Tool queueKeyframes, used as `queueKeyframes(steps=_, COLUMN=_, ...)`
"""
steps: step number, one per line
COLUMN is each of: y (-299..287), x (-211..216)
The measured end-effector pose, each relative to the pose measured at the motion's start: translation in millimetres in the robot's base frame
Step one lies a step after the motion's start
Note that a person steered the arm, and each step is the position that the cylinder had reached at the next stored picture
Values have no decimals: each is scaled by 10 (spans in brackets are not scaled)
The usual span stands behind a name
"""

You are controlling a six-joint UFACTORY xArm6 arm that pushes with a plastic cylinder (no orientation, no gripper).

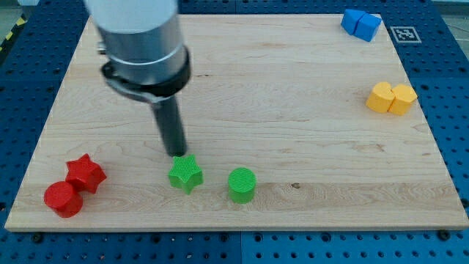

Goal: Move the green star slightly upwards

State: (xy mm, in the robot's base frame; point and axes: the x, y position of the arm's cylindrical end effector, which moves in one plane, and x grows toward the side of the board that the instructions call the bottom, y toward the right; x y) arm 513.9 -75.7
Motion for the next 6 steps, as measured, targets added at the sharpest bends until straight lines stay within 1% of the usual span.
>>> queueKeyframes(steps=1, y=336, x=5)
queueKeyframes(steps=2, y=362, x=231)
queueKeyframes(steps=4, y=362, x=432)
queueKeyframes(steps=6, y=333, x=791)
